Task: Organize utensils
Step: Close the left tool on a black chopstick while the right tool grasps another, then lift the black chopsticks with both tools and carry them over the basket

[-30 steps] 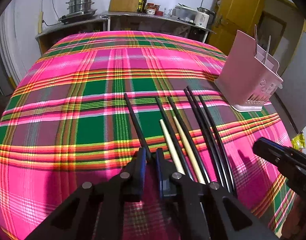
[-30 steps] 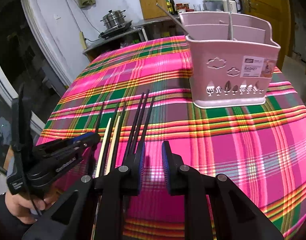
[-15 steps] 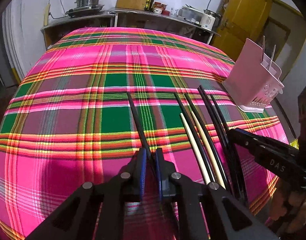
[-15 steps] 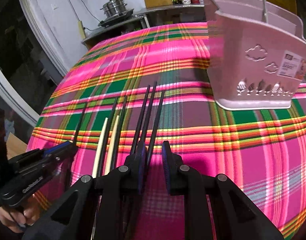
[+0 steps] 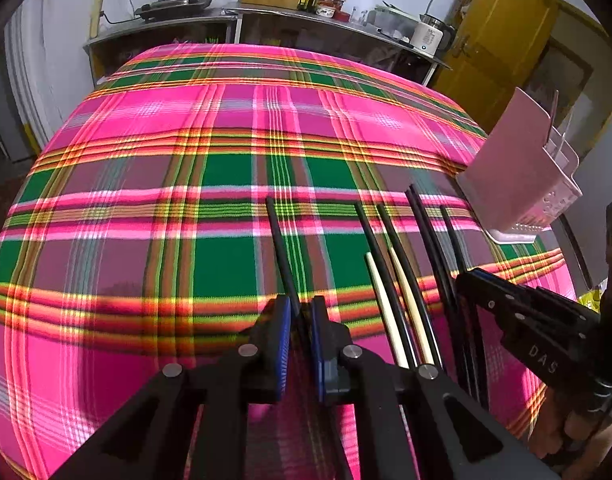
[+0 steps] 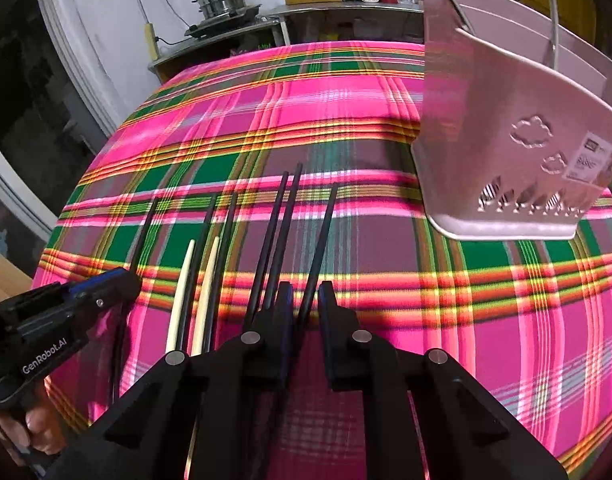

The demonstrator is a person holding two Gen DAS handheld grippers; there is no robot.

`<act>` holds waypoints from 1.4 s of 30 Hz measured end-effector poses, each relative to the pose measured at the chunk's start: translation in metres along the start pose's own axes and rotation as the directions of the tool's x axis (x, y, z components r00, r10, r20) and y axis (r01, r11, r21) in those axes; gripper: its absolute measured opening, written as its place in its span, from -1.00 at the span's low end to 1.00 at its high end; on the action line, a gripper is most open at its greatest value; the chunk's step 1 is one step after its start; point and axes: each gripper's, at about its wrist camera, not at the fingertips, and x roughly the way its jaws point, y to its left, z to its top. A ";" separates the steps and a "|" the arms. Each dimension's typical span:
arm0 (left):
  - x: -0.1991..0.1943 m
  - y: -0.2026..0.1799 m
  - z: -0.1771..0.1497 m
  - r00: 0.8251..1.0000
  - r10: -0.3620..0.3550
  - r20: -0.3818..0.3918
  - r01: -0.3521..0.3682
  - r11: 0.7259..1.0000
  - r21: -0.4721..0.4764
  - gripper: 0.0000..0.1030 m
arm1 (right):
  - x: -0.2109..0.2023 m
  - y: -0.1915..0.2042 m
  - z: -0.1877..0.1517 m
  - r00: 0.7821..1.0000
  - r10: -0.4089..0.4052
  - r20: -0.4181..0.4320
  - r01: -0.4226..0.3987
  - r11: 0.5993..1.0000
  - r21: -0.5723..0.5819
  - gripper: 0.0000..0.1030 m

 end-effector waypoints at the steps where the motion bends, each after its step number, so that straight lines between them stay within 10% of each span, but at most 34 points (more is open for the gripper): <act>1: 0.001 -0.001 0.001 1.000 0.003 0.002 -0.003 1.000 0.005 -0.81 | 0.001 0.000 0.001 1.000 -0.002 0.000 0.002 1.000 0.001 -0.77; 13: 0.009 -0.020 0.006 0.995 0.095 0.034 -0.099 0.988 0.122 -0.86 | 0.006 0.002 0.012 0.999 -0.035 -0.006 0.035 0.999 -0.035 -0.87; 42: -0.148 -0.030 0.030 0.958 -0.148 0.244 0.115 0.983 0.145 -0.91 | -0.142 -0.013 0.021 0.958 0.098 0.268 -0.105 0.994 0.013 -0.90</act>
